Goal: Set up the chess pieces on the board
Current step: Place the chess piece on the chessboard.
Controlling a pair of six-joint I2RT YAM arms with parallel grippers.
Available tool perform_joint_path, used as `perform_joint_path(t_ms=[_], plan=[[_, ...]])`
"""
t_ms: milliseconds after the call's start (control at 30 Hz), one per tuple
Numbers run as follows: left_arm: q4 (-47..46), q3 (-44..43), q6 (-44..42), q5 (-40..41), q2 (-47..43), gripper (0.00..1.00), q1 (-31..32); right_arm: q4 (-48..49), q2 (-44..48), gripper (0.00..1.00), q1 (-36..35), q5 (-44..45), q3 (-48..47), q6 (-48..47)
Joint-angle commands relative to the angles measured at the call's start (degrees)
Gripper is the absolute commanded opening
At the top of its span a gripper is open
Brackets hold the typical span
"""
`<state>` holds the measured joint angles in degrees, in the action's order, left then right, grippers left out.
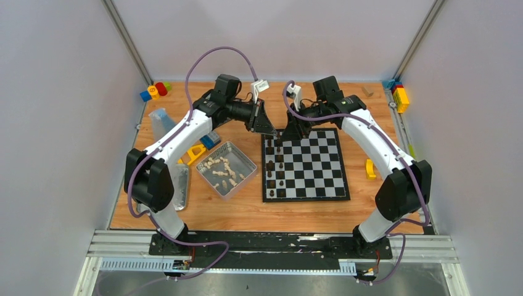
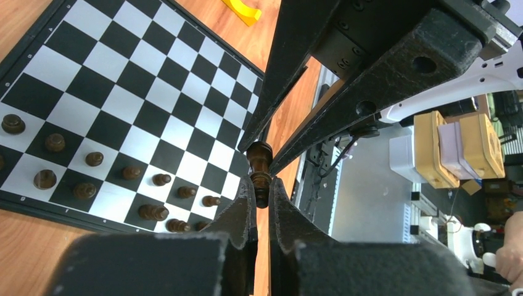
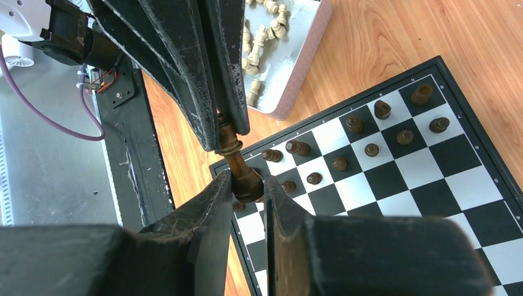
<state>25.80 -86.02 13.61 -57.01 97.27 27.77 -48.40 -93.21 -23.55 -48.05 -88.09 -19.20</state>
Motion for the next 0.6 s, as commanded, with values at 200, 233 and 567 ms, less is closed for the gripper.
perform_joint_path(t_ms=[200,233,567], plan=[[5.46,-4.13,-7.09,4.46,-0.64,0.0,0.72,2.52,2.73,0.52,0.02,2.47,1.08,0.54],[7.61,-4.36,-9.23,6.92,-0.74,0.0,0.76,2.46,3.22,0.55,0.27,3.31,1.74,0.11],[23.48,-11.79,-20.37,22.89,5.85,0.0,1.35,2.52,8.63,0.62,6.37,5.43,8.69,-1.7]])
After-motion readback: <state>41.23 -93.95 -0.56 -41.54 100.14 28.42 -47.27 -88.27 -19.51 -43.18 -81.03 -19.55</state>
